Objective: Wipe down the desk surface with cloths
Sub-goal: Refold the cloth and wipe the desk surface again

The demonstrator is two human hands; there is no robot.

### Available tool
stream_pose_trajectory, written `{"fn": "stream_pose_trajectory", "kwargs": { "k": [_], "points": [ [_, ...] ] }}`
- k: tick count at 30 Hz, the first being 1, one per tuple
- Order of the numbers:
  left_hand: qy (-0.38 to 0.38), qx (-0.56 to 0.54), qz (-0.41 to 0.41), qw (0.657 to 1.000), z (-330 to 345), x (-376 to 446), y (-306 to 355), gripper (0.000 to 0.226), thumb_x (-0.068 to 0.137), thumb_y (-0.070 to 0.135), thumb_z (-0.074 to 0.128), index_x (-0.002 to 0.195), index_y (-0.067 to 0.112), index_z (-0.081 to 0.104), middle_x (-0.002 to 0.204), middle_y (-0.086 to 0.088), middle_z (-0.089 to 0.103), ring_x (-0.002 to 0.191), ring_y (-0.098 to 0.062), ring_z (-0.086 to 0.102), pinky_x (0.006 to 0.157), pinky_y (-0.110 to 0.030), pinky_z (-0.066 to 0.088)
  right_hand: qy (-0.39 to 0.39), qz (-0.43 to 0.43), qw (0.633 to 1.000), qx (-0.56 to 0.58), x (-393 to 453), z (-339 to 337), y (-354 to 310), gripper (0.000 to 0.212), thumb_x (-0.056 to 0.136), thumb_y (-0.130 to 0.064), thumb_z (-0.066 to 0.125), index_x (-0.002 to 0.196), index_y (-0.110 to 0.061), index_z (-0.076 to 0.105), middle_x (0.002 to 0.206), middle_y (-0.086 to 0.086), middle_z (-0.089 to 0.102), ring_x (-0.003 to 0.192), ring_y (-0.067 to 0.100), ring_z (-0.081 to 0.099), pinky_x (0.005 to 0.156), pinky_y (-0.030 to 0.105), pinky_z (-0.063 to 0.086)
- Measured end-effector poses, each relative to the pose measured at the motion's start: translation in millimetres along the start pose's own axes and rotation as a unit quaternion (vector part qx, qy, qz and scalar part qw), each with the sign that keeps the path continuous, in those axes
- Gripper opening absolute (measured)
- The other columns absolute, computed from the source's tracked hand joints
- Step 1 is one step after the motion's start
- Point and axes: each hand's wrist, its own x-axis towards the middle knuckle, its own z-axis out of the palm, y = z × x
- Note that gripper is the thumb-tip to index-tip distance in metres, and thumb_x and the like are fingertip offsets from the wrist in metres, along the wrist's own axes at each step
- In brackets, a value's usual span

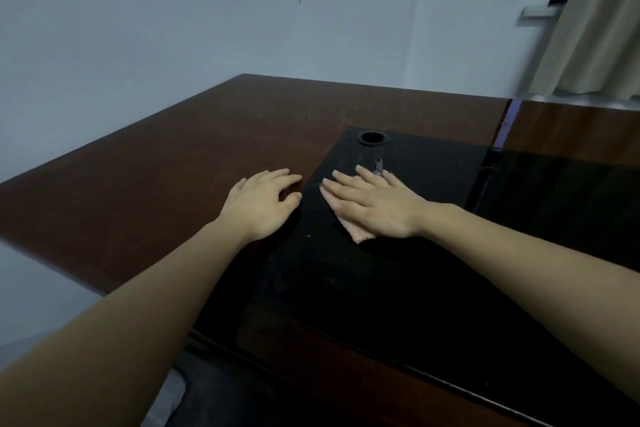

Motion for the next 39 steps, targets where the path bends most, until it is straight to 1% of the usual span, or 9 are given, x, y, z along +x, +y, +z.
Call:
{"fn": "stream_pose_trajectory", "kwargs": {
  "k": [4, 9, 14, 20, 26, 28, 31, 35, 39],
  "points": [
    [0.013, -0.028, 0.021, 0.999, -3, 4, 15, 0.051, 0.104, 0.047, 0.040, 0.153, 0.035, 0.039, 0.163, 0.008, 0.033, 0.150, -0.019, 0.029, 0.121, -0.054, 0.022, 0.059, 0.026, 0.995, 0.076, -17, -11, 19, 0.058, 0.104, -0.062, 0.017, 0.159, -0.048, 0.006, 0.167, -0.022, -0.002, 0.155, 0.012, -0.011, 0.124, 0.053, -0.009],
    [-0.027, 0.014, 0.135, 0.990, 5, 10, 76, 0.053, 0.106, 0.040, 0.038, 0.158, 0.036, 0.030, 0.167, 0.011, 0.018, 0.155, -0.014, 0.009, 0.124, -0.050, 0.003, 0.084, 0.108, 0.989, 0.058, -45, -15, 68, 0.055, 0.107, -0.057, 0.020, 0.160, -0.044, 0.014, 0.168, -0.020, 0.005, 0.156, 0.013, -0.009, 0.124, 0.053, -0.007],
    [-0.085, 0.016, 0.201, 0.976, 25, 23, 107, 0.055, 0.108, 0.047, 0.032, 0.160, 0.039, 0.019, 0.169, 0.013, 0.005, 0.156, -0.013, -0.002, 0.127, -0.044, 0.000, 0.081, 0.140, 0.985, 0.054, -73, -4, 90, 0.053, 0.107, -0.056, 0.020, 0.159, -0.046, 0.016, 0.168, -0.021, 0.005, 0.156, 0.014, -0.010, 0.124, 0.052, -0.007],
    [-0.105, 0.054, 0.156, 0.981, 22, 20, 83, 0.058, 0.106, 0.059, 0.020, 0.160, 0.045, 0.005, 0.167, 0.018, -0.009, 0.155, -0.009, -0.010, 0.126, -0.042, -0.004, 0.076, 0.125, 0.988, 0.045, -62, -2, 80, 0.053, 0.107, -0.055, 0.022, 0.159, -0.046, 0.015, 0.168, -0.020, 0.003, 0.156, 0.016, -0.009, 0.123, 0.054, -0.007],
    [-0.092, 0.080, -0.006, 0.993, -5, 9, 8, 0.061, 0.105, 0.060, 0.014, 0.161, 0.039, 0.000, 0.169, 0.010, -0.011, 0.156, -0.017, -0.009, 0.125, -0.044, -0.003, 0.074, 0.068, 0.994, 0.040, -25, -2, 44, 0.054, 0.107, -0.054, 0.025, 0.160, -0.045, 0.016, 0.169, -0.019, 0.004, 0.157, 0.016, -0.010, 0.124, 0.054, -0.006],
    [-0.089, 0.084, -0.037, 0.992, -9, 5, -7, 0.063, 0.104, 0.061, 0.014, 0.161, 0.039, -0.001, 0.169, 0.009, -0.012, 0.156, -0.018, -0.009, 0.124, -0.045, -0.004, 0.073, 0.059, 0.995, 0.028, -13, -2, 38, 0.054, 0.107, -0.053, 0.027, 0.160, -0.044, 0.017, 0.169, -0.018, 0.003, 0.157, 0.017, -0.009, 0.124, 0.055, -0.005],
    [-0.097, 0.084, -0.033, 0.991, -9, -4, -1, 0.068, 0.101, 0.067, 0.014, 0.160, 0.039, -0.004, 0.168, 0.009, -0.014, 0.156, -0.020, -0.012, 0.124, -0.047, -0.005, 0.069, 0.069, 0.995, 0.027, 1, -1, 37, 0.055, 0.108, -0.053, 0.027, 0.160, -0.042, 0.016, 0.170, -0.016, 0.004, 0.157, 0.019, -0.006, 0.124, 0.056, -0.004],
    [-0.109, 0.093, 0.031, 0.989, 1, -17, 34, 0.069, 0.097, 0.074, 0.015, 0.158, 0.049, -0.006, 0.166, 0.015, -0.018, 0.155, -0.024, -0.017, 0.124, -0.052, -0.008, 0.066, 0.081, 0.994, 0.020, 6, 3, 39, 0.055, 0.107, -0.054, 0.024, 0.160, -0.042, 0.017, 0.170, -0.014, 0.005, 0.157, 0.019, -0.001, 0.125, 0.055, -0.003],
    [-0.120, 0.096, 0.055, 0.987, 6, -14, 47, 0.064, 0.099, 0.071, 0.017, 0.156, 0.054, -0.005, 0.165, 0.021, -0.018, 0.154, -0.025, -0.019, 0.124, -0.053, -0.009, 0.064, 0.080, 0.995, 0.013, 3, 2, 40, 0.054, 0.108, -0.053, 0.022, 0.160, -0.043, 0.015, 0.170, -0.014, 0.004, 0.157, 0.017, -0.002, 0.126, 0.052, -0.003]
  ]
}}
